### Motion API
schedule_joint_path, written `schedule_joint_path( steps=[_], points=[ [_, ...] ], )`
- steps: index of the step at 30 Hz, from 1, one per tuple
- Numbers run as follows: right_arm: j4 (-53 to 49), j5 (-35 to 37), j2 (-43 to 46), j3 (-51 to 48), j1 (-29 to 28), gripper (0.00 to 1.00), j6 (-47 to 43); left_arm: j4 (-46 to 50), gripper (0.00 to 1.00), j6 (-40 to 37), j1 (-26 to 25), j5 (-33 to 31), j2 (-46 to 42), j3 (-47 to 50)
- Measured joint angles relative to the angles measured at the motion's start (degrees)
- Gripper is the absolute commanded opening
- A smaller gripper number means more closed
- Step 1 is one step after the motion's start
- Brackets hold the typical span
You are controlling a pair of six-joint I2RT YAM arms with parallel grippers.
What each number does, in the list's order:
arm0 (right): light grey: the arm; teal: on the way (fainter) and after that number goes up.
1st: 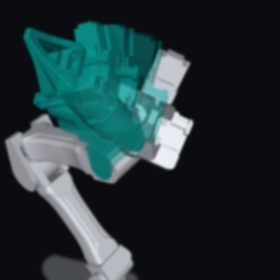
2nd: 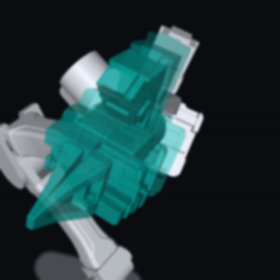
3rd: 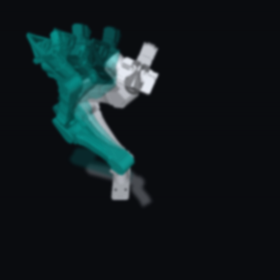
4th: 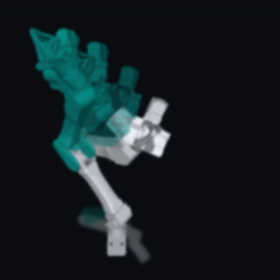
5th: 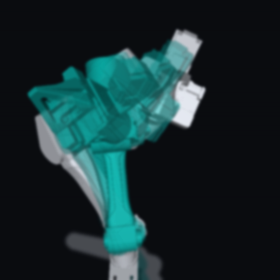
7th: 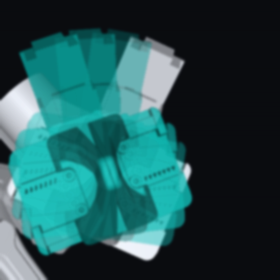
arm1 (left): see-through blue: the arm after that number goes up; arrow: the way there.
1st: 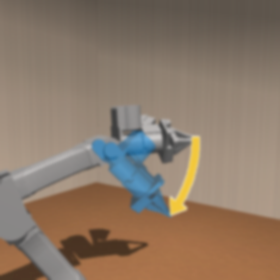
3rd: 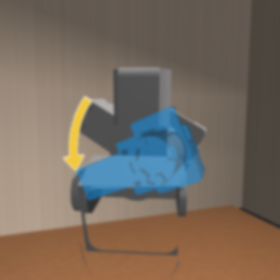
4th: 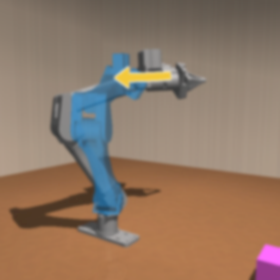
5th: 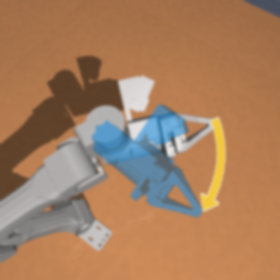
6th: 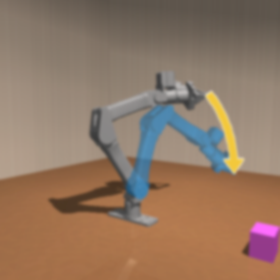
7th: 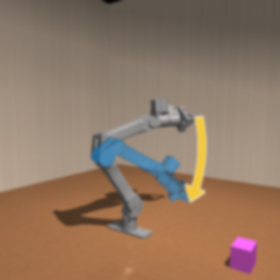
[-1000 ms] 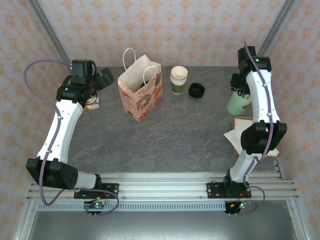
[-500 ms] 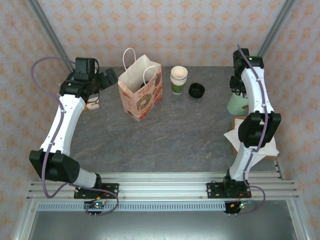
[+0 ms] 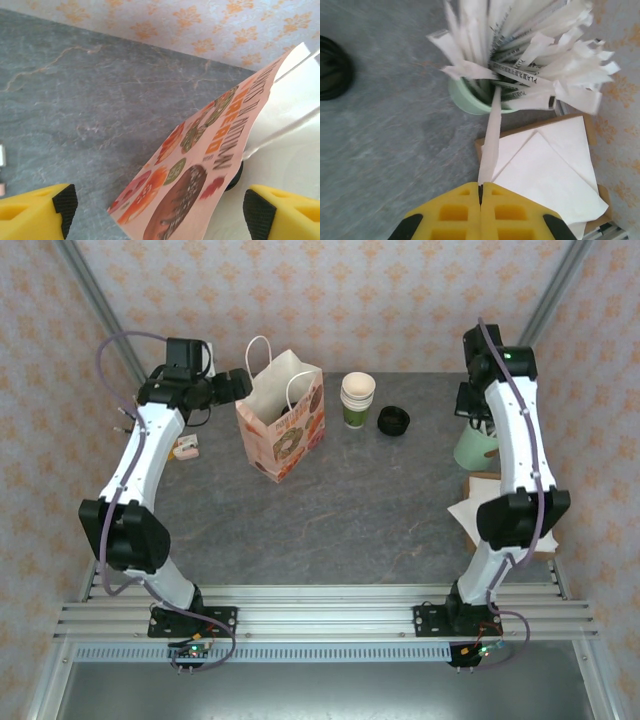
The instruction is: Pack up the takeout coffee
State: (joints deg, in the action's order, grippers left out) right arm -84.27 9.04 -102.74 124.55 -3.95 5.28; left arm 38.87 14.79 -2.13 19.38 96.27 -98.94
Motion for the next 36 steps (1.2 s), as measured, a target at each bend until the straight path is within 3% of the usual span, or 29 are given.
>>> schedule_joint_path(
  steps=[7, 9, 14, 19, 24, 36],
  points=[
    [-3.2, -3.3, 7.1, 13.1, -8.8, 0.0, 4.8, 2.7, 0.52, -7.4, -0.1, 4.6, 9.2, -10.8],
    [-2.2, -6.0, 8.7, 13.3, -10.6, 0.0, 6.0, 4.2, 0.52, -9.2, -0.5, 5.7, 11.1, -13.1],
    [4.2, -15.1, 8.9, 12.9, -14.0, 0.0, 9.6, 6.3, 0.23, -12.7, -2.0, 8.8, 12.7, -15.4],
    [13.0, -22.9, 6.8, 12.5, -15.6, 0.0, 12.4, 7.8, 0.03, -15.3, -3.0, 13.9, 12.9, -15.4],
    [17.7, -30.4, 4.1, 13.2, -16.1, 0.0, 13.6, 8.9, 0.0, -17.1, -3.8, 18.1, 13.0, -15.4],
    [15.9, -43.9, -1.4, 18.8, -17.5, 0.0, 13.1, 11.4, 0.0, -19.2, -4.6, 28.6, 12.9, -15.4]
  ],
)
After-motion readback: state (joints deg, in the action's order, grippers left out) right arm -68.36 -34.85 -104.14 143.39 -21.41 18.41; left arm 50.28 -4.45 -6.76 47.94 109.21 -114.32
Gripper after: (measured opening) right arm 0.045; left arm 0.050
